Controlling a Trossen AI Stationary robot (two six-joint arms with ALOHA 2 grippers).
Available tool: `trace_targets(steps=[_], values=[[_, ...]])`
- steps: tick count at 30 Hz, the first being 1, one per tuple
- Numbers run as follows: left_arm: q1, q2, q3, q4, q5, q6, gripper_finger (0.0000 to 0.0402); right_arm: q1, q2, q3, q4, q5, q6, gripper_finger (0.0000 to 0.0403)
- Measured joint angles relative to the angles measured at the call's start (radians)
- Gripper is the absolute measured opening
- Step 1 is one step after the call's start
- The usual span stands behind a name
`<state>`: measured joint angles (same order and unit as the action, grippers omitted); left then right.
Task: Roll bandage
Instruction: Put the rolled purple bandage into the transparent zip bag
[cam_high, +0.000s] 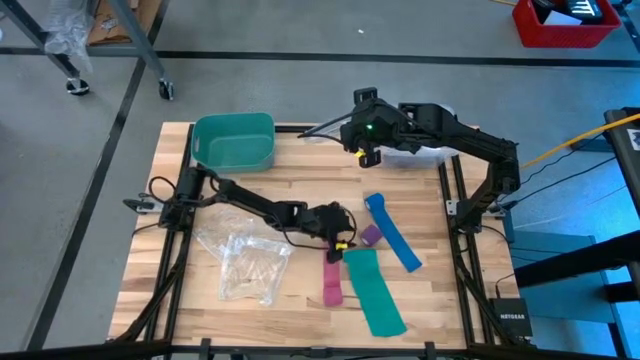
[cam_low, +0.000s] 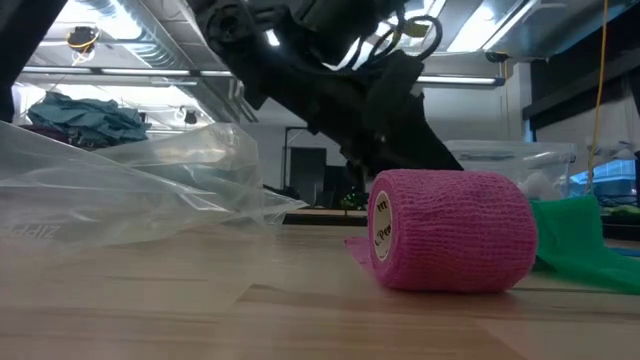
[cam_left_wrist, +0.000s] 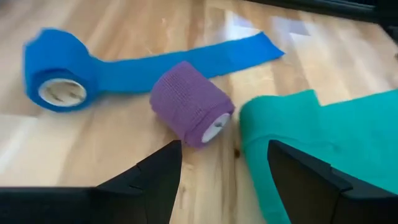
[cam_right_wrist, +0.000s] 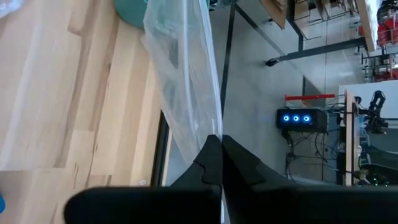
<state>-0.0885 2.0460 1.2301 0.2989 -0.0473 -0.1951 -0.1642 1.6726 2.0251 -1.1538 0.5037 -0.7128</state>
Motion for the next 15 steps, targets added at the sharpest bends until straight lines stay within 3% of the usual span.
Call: trace_targets(steps=[6,15], values=[[-0.001,0.0,0.0,0.005,-0.095,0.05,0.0227,0.0,0.0,0.0,0.002,0.0,0.0,0.0001],[-0.002,0.015,0.012,0.061,-0.102,0.094,0.0227,0.0,0.0,0.0,0.019,0.0,0.0,0.0001]])
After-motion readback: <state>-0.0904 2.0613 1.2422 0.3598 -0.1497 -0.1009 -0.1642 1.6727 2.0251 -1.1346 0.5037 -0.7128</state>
